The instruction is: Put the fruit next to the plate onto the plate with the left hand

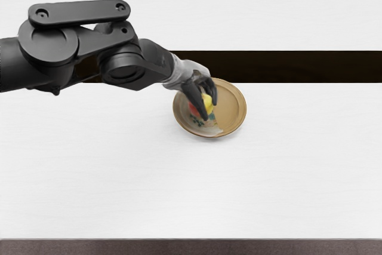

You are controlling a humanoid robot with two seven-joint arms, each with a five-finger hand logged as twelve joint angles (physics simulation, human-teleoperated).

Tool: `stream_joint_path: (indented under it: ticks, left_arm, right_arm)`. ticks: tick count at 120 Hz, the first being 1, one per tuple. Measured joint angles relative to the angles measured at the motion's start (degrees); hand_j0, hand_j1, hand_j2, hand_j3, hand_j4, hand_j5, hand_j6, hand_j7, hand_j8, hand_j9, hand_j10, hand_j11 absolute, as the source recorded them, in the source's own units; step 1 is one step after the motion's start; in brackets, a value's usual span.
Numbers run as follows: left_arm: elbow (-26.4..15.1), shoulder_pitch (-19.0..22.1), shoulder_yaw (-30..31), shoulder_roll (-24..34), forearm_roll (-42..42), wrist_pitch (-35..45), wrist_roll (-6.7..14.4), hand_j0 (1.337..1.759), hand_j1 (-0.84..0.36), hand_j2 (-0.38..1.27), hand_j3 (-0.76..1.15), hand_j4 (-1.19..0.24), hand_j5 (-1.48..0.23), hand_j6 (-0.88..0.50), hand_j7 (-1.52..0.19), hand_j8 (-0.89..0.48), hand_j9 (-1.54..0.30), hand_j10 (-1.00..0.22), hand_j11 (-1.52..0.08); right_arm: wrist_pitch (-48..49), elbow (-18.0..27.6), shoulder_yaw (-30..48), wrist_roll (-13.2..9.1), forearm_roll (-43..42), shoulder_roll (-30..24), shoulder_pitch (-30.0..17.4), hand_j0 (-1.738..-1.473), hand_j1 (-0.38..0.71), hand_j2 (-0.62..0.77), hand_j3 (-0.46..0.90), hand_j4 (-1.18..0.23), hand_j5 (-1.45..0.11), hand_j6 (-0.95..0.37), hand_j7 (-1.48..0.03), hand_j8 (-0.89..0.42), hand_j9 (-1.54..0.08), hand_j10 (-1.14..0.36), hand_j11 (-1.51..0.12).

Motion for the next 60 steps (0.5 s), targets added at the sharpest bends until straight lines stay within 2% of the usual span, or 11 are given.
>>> stream_joint_path:
  ticks: [23,34,60]
  left_arm:
    - [0.41,-0.08,0.22,-0.7,1.83,1.13,0.0,1.642,-0.5,0.48,0.0,-0.84,-1.16,-0.31,-1.15,-0.21,-1.15,-0.54,-1.2]
    - [0.46,-0.08,0.2,-1.42,3.7,3.77,0.0,1.644,-0.49,0.5,0.0,-0.77,-1.04,-0.37,-1.04,-0.26,-1.06,-0.55,-1.1]
    - [0.4,0.16,0.26,-3.06,6.84,9.1,0.06,1.652,-0.39,0.39,0.0,-0.57,-0.72,-0.57,-0.74,-0.36,-0.75,-0.71,-0.78]
  right_arm:
    - [0.0,0.0,0.0,0.0,0.0,0.0,0.0,-1.658,-0.31,-0.01,0.0,-0.03,-0.04,-0.03,-0.04,-0.03,-0.04,-0.03,-0.04]
    - [0.0,0.0,0.0,0.0,0.0,0.0,0.0,-1.658,-0.31,-0.01,0.0,-0.03,-0.04,-0.03,-0.04,-0.03,-0.04,-0.03,-0.04]
    - [0.0,0.0,0.0,0.0,0.0,0.0,0.0,-1.658,-0.31,-0.01,0.0,-0.03,-0.04,-0.03,-0.04,-0.03,-0.04,-0.03,-0.04]
